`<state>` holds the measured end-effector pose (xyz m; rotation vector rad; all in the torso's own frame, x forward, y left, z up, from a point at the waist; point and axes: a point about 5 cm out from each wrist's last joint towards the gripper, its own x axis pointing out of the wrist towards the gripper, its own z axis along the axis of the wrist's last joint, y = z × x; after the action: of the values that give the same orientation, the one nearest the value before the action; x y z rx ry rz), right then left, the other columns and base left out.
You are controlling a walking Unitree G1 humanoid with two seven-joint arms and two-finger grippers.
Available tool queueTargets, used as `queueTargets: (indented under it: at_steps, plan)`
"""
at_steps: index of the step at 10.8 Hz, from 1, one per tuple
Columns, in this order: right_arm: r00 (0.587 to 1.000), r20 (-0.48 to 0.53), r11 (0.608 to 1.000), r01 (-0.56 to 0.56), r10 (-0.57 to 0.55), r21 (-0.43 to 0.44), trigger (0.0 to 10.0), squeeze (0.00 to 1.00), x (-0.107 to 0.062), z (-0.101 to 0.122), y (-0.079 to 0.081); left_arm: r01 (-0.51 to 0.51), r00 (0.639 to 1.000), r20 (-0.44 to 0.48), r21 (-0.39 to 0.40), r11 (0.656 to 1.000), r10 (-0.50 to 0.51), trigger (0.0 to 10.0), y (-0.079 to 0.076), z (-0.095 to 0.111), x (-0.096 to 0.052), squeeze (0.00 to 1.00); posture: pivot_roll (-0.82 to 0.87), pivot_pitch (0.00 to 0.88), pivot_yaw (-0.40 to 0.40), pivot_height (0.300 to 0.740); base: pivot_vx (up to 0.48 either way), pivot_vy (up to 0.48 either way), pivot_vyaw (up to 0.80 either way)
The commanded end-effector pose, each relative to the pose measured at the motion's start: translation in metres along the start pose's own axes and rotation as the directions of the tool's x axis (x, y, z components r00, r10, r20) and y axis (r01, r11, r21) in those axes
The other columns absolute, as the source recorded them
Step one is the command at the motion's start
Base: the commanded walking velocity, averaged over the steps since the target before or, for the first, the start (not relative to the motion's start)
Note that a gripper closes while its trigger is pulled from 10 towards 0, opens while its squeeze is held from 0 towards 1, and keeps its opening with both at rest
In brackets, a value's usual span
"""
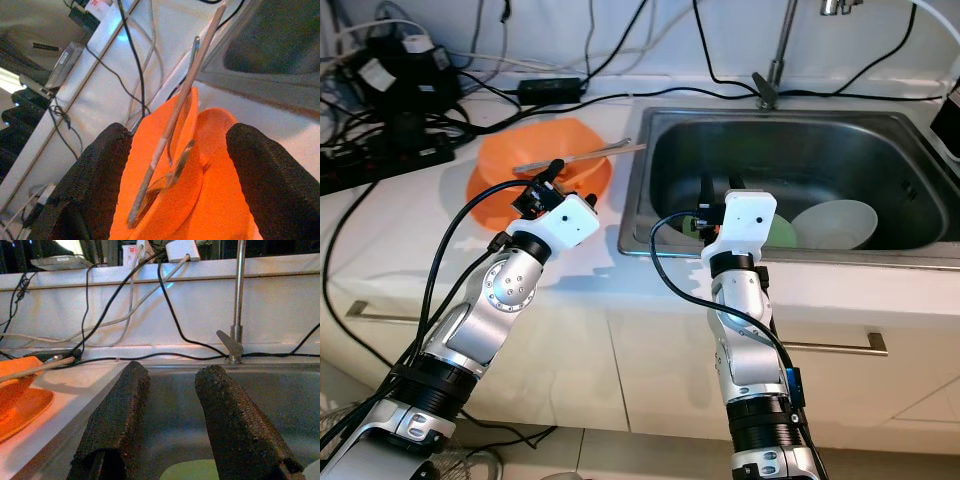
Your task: Kitchen organization
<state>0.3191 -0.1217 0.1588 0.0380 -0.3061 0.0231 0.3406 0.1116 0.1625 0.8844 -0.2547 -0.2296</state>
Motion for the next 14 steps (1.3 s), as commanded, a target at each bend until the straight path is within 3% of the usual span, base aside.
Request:
queueTargets:
  at_steps: [1,3,4,5,14]
  plan:
    - [1.0,0.016,1.0,-0.003,0.003,-0.002,10.0,0.0,0.0038,0.0032,0.0018,-0.007,1.0,-0.005,0.021,1.0,0.007,10.0,0.0022,0.0007,0.0021,0.0,0.04,0.0,0.059,0.74,0.0,0.0,0.0]
    - [1.0,0.014,1.0,-0.006,0.006,0.001,10.0,0.0,0.0037,0.0025,0.0031,-0.008,1.0,-0.013,0.029,1.0,0.008,10.0,0.0025,-0.0008,0.0021,0.0,0.04,0.0,0.06,0.74,0.0,0.0,0.0]
    - [1.0,0.014,1.0,-0.007,0.007,0.002,10.0,0.0,0.004,0.0025,0.0039,-0.008,1.0,-0.017,0.033,0.999,0.009,3.5,0.0028,-0.0011,0.0027,0.0,0.04,0.0,0.062,0.74,0.0,0.0,0.0]
    - [1.0,0.015,1.0,-0.005,0.005,0.003,10.0,0.0,0.0044,0.0028,0.0041,-0.008,1.0,-0.016,0.036,0.999,0.008,0.0,0.0029,-0.0003,0.0036,0.0,0.04,0.0,0.062,0.74,0.0,0.0,0.0]
    - [1.0,0.011,1.0,0.015,-0.015,0.002,10.0,0.0,0.0055,0.0016,0.0014,-0.001,1.0,0.0,0.046,0.999,0.001,0.0,0.0046,0.0043,0.0045,0.0,0.04,0.0,0.057,0.74,0.0,0.0,0.0]
